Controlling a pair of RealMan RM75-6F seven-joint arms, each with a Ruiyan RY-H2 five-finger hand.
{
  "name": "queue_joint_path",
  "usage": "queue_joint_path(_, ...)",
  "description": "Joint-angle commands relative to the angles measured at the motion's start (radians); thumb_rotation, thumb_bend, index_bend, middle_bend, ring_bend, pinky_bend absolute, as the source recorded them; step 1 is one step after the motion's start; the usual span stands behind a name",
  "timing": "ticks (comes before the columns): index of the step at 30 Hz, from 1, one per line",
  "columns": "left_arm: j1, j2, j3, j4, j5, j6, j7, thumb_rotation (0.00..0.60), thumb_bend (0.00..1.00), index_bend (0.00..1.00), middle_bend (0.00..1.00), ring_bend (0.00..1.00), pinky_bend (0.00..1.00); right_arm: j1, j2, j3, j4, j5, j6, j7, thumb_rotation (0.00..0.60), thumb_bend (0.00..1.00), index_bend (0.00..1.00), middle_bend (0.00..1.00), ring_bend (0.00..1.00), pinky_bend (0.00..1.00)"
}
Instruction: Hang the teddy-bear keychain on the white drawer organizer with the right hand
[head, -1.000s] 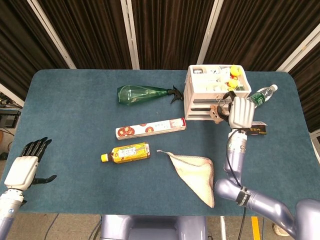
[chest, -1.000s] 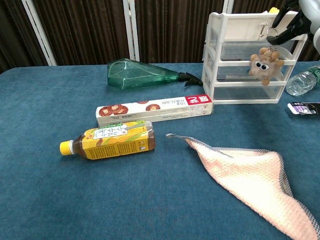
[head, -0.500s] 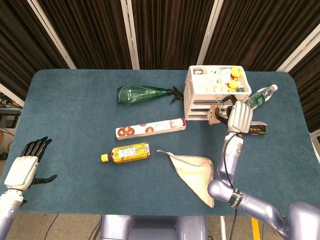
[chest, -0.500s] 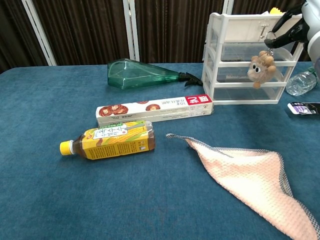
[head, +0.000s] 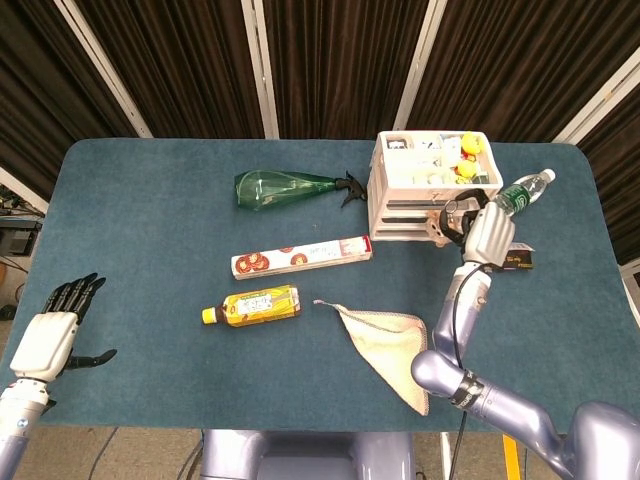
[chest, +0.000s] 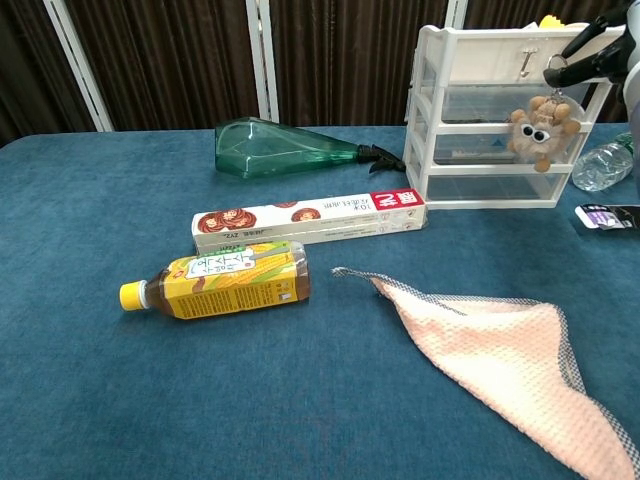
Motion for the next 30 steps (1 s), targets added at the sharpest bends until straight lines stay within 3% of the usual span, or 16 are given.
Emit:
queue_joint_path(1, 0.000, 0.000, 0.000, -0.001, 0.001, 0.000, -0.001, 0.600, 0.09, 0.00, 0.00, 0.00, 0.00, 0.003, -0.003, 0.001, 0.001, 0.001, 0.001, -0.002, 0.600, 0.28, 0.57, 1.00, 1.00, 0.84)
queue_joint_path(30, -0.001, 0.006, -0.002, -0.012, 0.001, -0.003, -0.029, 0.600, 0.08, 0.00, 0.00, 0.00, 0.00, 0.069, -0.058, 0.068, 0.013, 0.078, 0.021, -0.044, 0.600, 0.25, 0.57, 1.00, 1.00, 0.84)
